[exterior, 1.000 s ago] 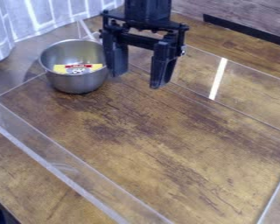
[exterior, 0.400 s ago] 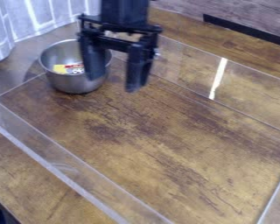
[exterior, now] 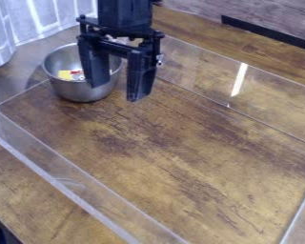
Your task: Put the yellow object in the silver pot
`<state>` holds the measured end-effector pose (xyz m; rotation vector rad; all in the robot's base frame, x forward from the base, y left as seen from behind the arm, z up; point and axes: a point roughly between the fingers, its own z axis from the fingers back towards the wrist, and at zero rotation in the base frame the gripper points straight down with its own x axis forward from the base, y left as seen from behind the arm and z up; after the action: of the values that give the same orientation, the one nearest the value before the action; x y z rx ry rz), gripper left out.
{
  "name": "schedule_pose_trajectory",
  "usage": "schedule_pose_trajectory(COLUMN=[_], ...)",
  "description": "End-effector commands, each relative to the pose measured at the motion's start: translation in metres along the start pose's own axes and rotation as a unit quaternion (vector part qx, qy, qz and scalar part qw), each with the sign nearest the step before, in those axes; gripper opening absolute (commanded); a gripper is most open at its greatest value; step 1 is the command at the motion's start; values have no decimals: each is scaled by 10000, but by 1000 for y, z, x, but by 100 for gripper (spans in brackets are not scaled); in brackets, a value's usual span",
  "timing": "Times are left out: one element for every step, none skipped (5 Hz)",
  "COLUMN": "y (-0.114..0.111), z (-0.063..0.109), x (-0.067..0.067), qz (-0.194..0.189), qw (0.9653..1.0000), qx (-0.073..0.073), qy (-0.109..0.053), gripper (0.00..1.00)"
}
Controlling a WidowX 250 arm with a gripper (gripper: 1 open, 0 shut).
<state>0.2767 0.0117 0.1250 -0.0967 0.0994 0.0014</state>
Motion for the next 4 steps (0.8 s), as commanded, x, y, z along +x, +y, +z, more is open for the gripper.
schedule_pose_trajectory(y=[-4, -5, -2, -1], z=[13, 18, 18, 18], x=[-1, -4, 5, 9], qz=[-34, -156, -244, -303], qw=[9994, 9995, 9994, 9994], qx=[76, 74, 62, -23], qy=[-344, -277, -232, -150], gripper=[100, 100, 100, 100])
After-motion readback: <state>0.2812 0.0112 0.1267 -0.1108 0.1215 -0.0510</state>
